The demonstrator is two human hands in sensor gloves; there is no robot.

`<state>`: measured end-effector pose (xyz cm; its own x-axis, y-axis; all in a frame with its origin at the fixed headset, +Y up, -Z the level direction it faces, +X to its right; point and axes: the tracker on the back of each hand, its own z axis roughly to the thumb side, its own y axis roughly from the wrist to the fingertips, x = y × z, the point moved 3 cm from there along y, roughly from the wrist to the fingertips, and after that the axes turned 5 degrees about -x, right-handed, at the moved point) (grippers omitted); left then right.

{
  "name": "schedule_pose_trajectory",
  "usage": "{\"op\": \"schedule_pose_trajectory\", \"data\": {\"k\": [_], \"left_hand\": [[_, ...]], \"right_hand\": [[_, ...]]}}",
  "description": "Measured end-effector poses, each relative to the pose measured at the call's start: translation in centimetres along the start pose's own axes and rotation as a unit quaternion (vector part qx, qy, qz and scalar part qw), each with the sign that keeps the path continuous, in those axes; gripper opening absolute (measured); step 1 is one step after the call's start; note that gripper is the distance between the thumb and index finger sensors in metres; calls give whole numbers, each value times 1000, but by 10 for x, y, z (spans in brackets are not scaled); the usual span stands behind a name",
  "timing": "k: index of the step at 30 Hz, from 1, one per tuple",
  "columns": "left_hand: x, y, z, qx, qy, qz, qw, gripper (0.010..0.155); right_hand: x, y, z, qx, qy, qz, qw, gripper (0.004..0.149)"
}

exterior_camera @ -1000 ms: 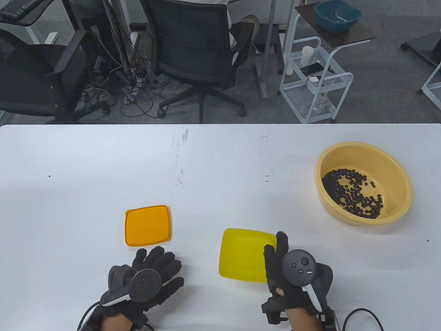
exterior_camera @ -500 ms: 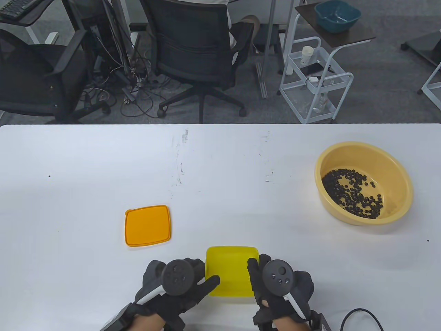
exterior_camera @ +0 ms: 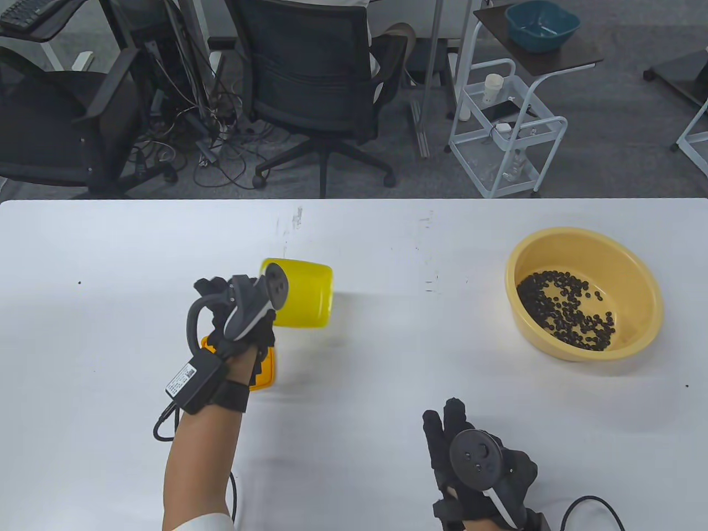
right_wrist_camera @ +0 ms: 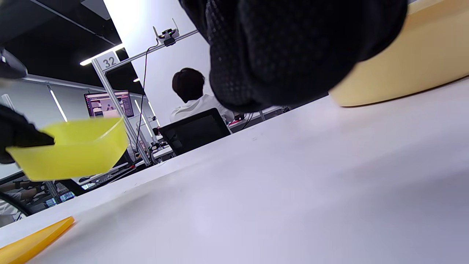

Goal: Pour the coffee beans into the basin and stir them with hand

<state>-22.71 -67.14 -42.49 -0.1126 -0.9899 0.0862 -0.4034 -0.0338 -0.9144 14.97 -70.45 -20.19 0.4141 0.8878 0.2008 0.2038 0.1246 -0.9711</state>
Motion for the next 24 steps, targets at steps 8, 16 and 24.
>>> {"op": "schedule_pose_trajectory", "data": {"k": [8, 16, 24], "left_hand": [[54, 56, -52, -96, -16, -71, 993, 37], [76, 59, -52, -75, 65, -71, 992, 41], [23, 15, -58, -16, 135, 14, 991, 61]], "right_hand": [[4, -5, 7, 9, -9, -17, 1000, 75], [0, -7, 9, 22, 15, 0, 1000, 78], [-2, -7, 9, 29, 8, 3, 1000, 79]]}}
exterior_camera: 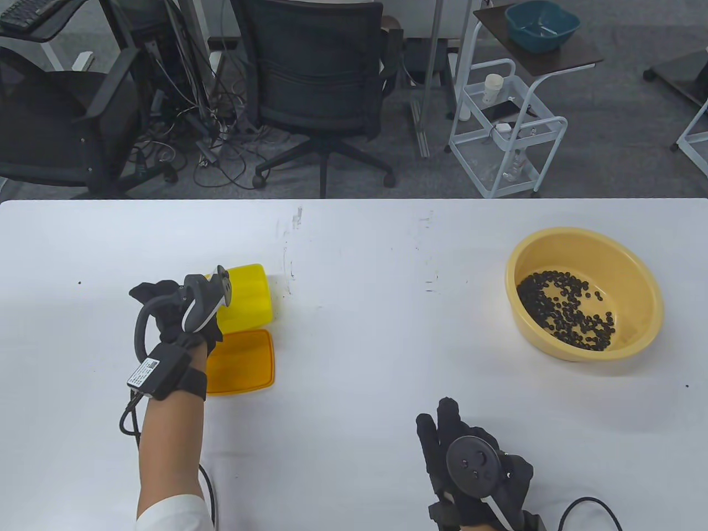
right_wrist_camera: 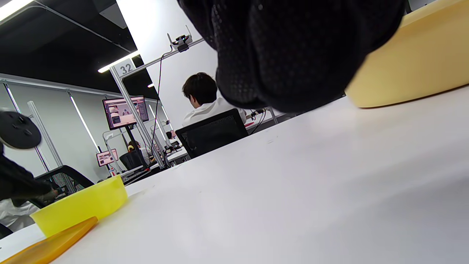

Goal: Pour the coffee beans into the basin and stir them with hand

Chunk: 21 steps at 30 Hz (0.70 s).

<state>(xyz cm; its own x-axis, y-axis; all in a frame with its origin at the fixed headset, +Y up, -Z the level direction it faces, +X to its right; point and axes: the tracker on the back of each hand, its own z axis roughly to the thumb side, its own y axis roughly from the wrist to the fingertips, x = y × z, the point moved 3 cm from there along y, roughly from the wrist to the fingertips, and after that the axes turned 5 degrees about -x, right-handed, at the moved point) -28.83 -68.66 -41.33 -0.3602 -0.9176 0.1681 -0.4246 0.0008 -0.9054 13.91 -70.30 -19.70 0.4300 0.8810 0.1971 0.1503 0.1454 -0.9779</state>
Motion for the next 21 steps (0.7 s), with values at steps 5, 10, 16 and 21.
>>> {"op": "schedule_pose_trajectory", "data": {"k": [5, 10, 16, 21], "left_hand": [[-48, -96, 1, 197, -110, 67, 972, 70], [-46, -214, 14, 391, -195, 105, 893, 76], [-3, -269, 44, 445, -145, 121, 875, 84], [25, -264, 58, 450, -147, 98, 875, 85]], "right_hand": [[-7, 4, -4, -8, -8, 17, 1000, 80], [-8, 10, -14, -27, 2, 28, 999, 81], [-8, 20, -37, -66, 32, 49, 996, 83], [-4, 29, -61, -112, 74, 44, 990, 89]]}}
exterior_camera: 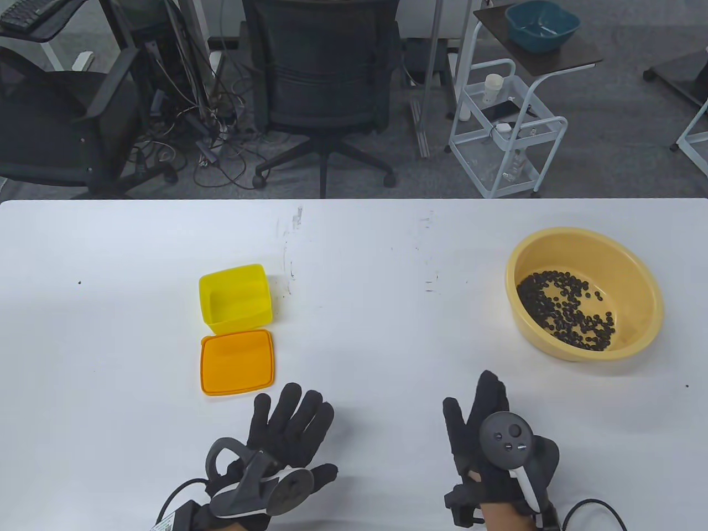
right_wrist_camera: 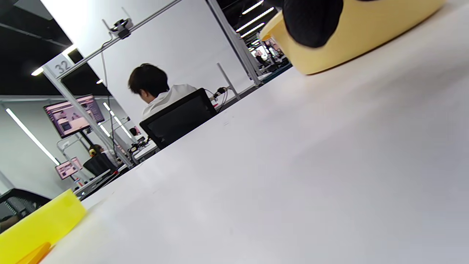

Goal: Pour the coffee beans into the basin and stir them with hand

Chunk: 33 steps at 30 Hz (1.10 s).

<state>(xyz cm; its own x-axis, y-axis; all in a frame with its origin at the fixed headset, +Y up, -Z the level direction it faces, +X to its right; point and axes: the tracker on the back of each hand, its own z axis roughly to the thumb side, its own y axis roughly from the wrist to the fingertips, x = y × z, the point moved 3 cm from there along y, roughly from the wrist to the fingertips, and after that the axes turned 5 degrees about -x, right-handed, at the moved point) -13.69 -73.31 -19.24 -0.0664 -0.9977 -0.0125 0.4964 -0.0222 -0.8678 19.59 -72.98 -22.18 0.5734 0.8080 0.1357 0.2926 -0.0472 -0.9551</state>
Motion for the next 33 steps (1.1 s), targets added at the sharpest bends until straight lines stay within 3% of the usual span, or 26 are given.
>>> {"op": "schedule_pose_trajectory", "data": {"k": [3, 8, 11, 14, 18, 22, 26, 29, 31, 33], "left_hand": [[6, 0, -8, -10, 1, -18, 1000, 84], [5, -6, -24, -21, -10, -17, 1000, 84], [8, -5, -31, -29, -23, -25, 999, 83], [8, -3, -35, -34, -16, -22, 999, 83], [12, -1, -39, -45, -25, -31, 998, 83], [14, 0, -44, -55, -31, -38, 997, 83], [15, 1, -49, -66, -33, -38, 997, 82], [16, 1, -53, -74, -37, -41, 996, 82], [17, 2, -55, -79, -35, -41, 995, 82], [17, 2, -57, -80, -38, -38, 995, 81]], "right_hand": [[10, 10, -15, -40, 47, -4, 998, 92], [54, 52, -52, -150, 196, -18, 969, 94], [90, 86, -85, -235, 188, -64, 952, 95], [106, 107, -118, -312, 197, -85, 926, 96], [107, 122, -149, -357, 239, -107, 896, 96], [101, 132, -162, -380, 259, -95, 883, 95], [95, 137, -172, -403, 267, -86, 871, 85], [90, 141, -174, -404, 336, -72, 848, 80], [94, 141, -173, -397, 332, -91, 851, 75], [99, 138, -170, -375, 296, -105, 872, 72]]}}
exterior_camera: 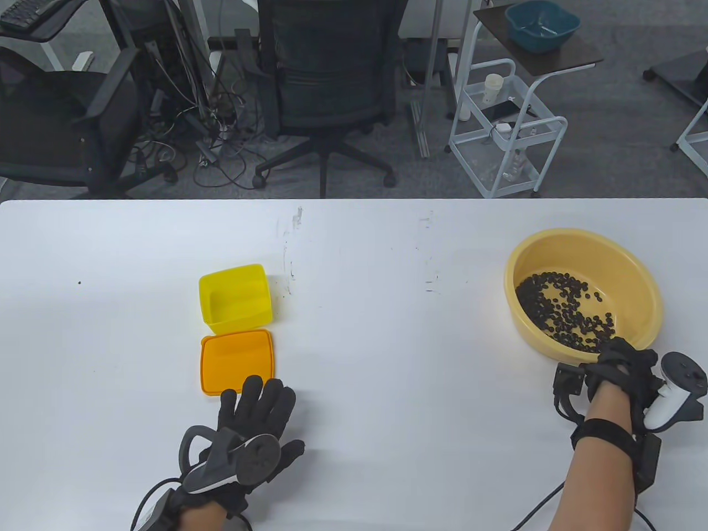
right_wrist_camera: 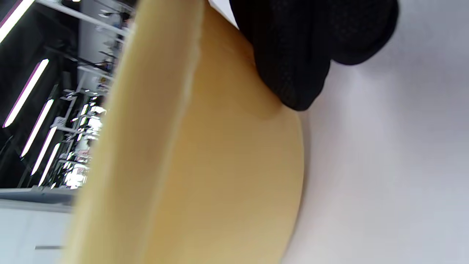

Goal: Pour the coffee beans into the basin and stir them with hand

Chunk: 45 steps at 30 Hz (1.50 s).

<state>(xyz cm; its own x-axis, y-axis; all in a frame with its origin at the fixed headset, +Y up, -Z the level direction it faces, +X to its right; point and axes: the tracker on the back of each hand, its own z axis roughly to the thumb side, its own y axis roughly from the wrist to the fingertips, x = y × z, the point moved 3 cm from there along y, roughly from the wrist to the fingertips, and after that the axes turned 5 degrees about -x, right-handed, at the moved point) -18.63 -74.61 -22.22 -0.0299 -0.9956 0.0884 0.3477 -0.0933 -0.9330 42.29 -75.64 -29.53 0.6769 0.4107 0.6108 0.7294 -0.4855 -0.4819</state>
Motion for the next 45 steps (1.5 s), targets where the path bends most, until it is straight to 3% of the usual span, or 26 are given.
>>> {"op": "schedule_pose_trajectory", "data": {"k": [3, 7, 12, 18, 27, 33, 37, 39, 42, 45], "left_hand": [[-1, -1, -3, 0, -9, 4, 1000, 81], [-4, -4, -5, -1, -17, 12, 1000, 81], [-9, -8, -5, -3, -18, 24, 1000, 80], [-18, -13, -8, -14, -20, 46, 999, 66], [-24, -16, -17, -44, -22, 62, 997, 60], [-32, -22, -20, -62, -28, 86, 994, 61], [-56, -38, -3, -29, -43, 152, 987, 63], [-64, -39, 11, 5, -52, 153, 987, 63], [-77, -23, 50, 67, -1, 105, 992, 59], [-78, 4, 85, 104, 52, -10, 993, 57]], "right_hand": [[0, -18, 5, 57, -44, 16, 997, 67], [-8, -59, 7, 130, -97, 75, 984, 62], [-35, -122, -12, 168, -130, 199, 957, 60], [-71, -169, -38, 209, -192, 254, 925, 60], [-113, -182, -65, 231, -209, 305, 900, 60], [-117, -187, -63, 250, -214, 305, 894, 62], [-117, -193, -64, 260, -217, 306, 890, 64], [-117, -192, -65, 256, -207, 314, 890, 64], [-117, -193, -65, 258, -208, 316, 889, 64], [-118, -193, -66, 261, -210, 316, 887, 64]]}}
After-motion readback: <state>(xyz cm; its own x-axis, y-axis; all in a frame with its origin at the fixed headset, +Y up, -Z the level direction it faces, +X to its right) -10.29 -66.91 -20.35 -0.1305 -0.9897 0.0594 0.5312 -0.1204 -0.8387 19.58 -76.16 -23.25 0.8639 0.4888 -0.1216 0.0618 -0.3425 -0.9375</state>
